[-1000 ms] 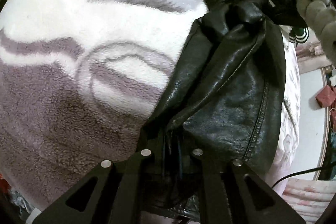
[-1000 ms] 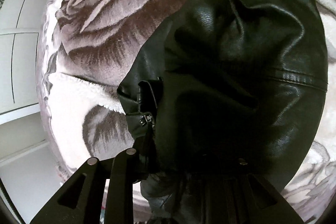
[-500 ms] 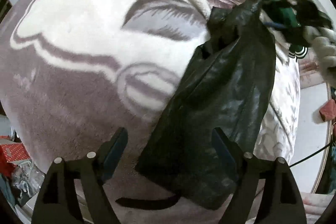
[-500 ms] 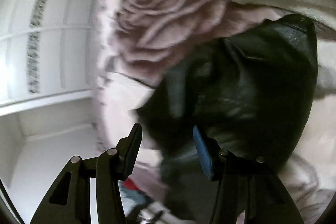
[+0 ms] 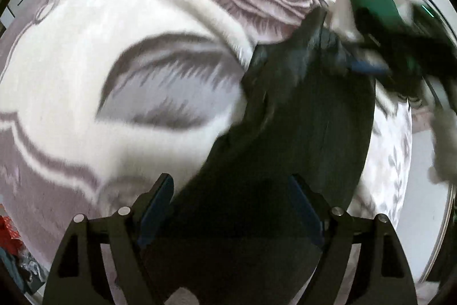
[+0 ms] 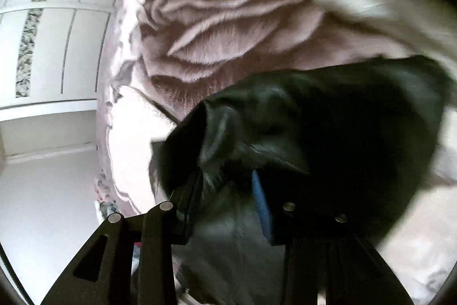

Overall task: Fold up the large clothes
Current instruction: 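Fold the sleeve with the left tool across the jacket toward the right tool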

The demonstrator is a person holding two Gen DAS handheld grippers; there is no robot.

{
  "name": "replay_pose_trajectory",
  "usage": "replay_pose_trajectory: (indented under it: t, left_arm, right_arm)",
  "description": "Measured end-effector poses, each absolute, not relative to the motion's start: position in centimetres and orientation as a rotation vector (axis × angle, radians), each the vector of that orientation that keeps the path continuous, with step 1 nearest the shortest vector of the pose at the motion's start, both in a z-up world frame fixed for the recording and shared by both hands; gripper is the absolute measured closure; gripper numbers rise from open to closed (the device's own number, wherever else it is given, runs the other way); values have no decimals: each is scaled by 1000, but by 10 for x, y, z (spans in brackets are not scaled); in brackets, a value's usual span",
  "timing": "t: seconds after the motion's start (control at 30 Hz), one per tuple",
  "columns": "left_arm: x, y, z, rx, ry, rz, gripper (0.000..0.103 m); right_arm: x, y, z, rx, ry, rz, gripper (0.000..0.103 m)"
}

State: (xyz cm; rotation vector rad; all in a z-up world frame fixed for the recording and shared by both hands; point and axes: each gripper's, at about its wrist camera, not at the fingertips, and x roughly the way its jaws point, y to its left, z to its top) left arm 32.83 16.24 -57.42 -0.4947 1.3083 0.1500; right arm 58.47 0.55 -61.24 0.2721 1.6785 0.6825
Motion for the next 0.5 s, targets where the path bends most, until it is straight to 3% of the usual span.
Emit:
replay_pose_trajectory:
  t: [0.17,0.23,0.27,0.5]
  left_arm:
    - [377,170,-613,-509,1362,249,18]
    - [386,172,-635,-509,1395,269,4]
    - [385,174,-642,-514,1390,274,1]
    - [377,186,-653,-541,1367,234,0]
  right_arm:
    - [568,-16,-624,150,1714,646,65]
    - [564,-23,-635,158,1751,643,65]
    - [560,-22,-638,167,1763,653,65]
    - [537,23,-681,-38,1817,648,64]
